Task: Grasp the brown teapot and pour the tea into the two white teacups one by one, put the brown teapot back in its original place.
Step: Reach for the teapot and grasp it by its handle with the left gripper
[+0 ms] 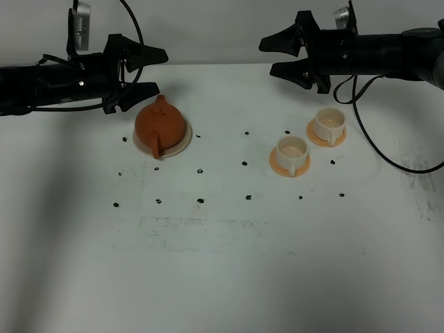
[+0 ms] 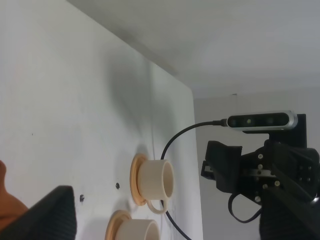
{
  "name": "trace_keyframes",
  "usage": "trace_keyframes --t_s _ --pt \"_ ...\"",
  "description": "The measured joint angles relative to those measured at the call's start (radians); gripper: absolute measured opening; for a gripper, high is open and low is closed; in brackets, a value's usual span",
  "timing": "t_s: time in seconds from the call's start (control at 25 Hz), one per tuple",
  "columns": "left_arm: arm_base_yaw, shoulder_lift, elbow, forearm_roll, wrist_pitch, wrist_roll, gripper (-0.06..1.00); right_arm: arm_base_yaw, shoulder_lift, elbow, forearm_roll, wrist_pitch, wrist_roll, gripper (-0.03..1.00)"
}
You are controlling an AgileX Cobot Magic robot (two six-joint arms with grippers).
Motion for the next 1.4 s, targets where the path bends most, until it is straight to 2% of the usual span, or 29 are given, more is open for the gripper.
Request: trace_keyframes --t_s 0.44,0.52,0.64,0.76,0.88,0.92,1.12,1.2,1.28,1.4 --pt "0.000 0.000 0.000 0.000 0.000 0.005 0.75 0.000 0.000 0.000 0.000 -0.002 0.001 0.58" --pt "0.000 0.000 0.000 0.000 0.000 0.036 0.75 0.000 0.000 0.000 0.000 -0.004 -0.005 0.58" --pt "0.000 0.000 -0.016 0.000 0.010 0.136 0.75 0.000 0.000 -0.022 -0.004 0.000 -0.063 0.58" --pt "-0.001 -0.015 -0.088 0.047 0.024 0.200 0.74 0.000 0.000 -0.104 -0.060 0.022 -0.095 0.58" --pt "-0.002 -0.051 -0.199 0.181 0.028 0.182 0.72 0.000 0.000 -0.229 -0.227 0.041 -0.068 0.58" --pt "-0.004 -0.062 -0.241 0.249 0.027 0.155 0.71 0.000 0.000 -0.275 -0.306 0.044 -0.047 0.58" --pt "-0.011 -0.133 -0.402 0.673 0.022 -0.024 0.68 0.001 0.000 -0.470 -0.682 0.078 0.118 0.58" --pt "-0.014 -0.165 -0.429 0.800 0.015 -0.097 0.68 0.000 -0.003 -0.520 -0.785 0.092 0.172 0.58" --pt "-0.014 -0.193 -0.432 0.904 0.006 -0.144 0.68 0.000 -0.019 -0.532 -0.868 0.114 0.198 0.58" --pt "-0.014 -0.233 -0.410 0.988 -0.001 -0.185 0.68 0.000 -0.054 -0.520 -0.935 0.142 0.205 0.58"
